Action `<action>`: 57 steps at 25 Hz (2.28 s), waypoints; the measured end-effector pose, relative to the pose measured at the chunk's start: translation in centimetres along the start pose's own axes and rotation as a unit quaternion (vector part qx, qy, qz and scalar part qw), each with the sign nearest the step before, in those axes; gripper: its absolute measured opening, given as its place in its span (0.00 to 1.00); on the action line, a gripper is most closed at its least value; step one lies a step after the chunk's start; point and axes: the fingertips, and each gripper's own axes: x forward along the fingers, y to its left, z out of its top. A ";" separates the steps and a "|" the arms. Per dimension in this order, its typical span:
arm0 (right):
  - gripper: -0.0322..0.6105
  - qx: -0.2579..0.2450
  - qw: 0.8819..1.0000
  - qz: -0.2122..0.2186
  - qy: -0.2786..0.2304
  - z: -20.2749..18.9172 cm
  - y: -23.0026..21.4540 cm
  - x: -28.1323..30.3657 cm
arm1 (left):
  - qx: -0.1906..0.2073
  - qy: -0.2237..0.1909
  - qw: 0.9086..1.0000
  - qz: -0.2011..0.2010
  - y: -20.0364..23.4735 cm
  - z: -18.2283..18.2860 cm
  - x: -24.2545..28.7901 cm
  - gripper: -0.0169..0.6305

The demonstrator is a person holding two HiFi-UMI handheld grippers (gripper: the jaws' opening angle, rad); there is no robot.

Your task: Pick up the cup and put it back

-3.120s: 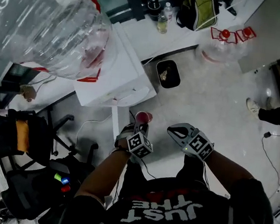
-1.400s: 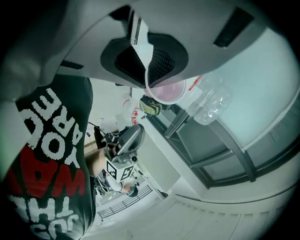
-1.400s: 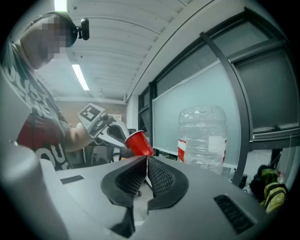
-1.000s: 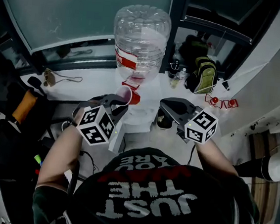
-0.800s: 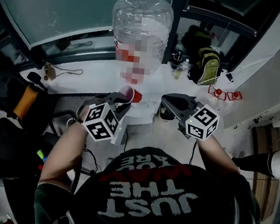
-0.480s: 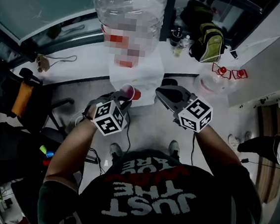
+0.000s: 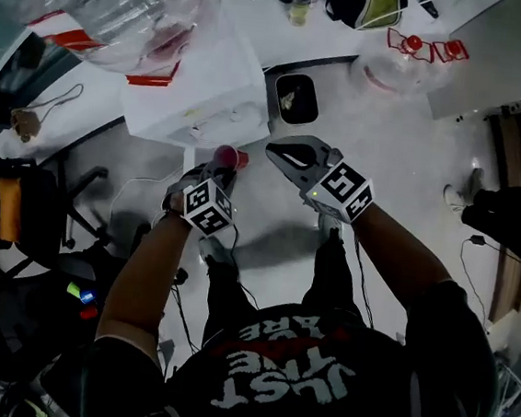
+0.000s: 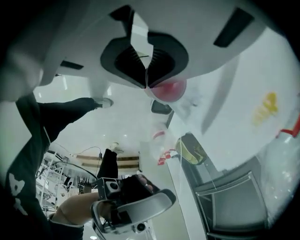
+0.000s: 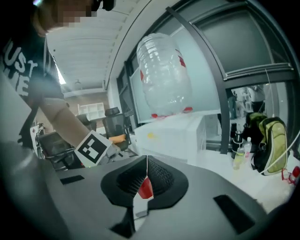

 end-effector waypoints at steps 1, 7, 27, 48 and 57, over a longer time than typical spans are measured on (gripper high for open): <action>0.11 0.006 1.000 -0.003 0.005 -2.5 -0.6 0.6 | 0.002 0.009 1.000 -0.009 -1.0 -1.1 2.5 0.06; 0.11 0.015 0.999 0.001 0.031 -17.4 -4.2 4.3 | -0.008 0.087 0.996 -0.007 -5.0 -10.8 18.0 0.06; 0.10 0.049 0.997 -0.030 0.057 -48.2 -14.0 9.2 | -0.076 0.186 0.974 0.107 4.5 -26.4 48.5 0.06; 0.11 0.082 0.995 -0.020 0.045 -50.2 -13.3 9.5 | -0.030 0.216 0.968 0.121 9.6 -27.2 52.5 0.29; 0.11 0.072 0.996 -0.013 0.044 -48.9 -11.8 8.7 | -0.080 0.191 0.965 0.160 8.2 -25.8 48.4 0.40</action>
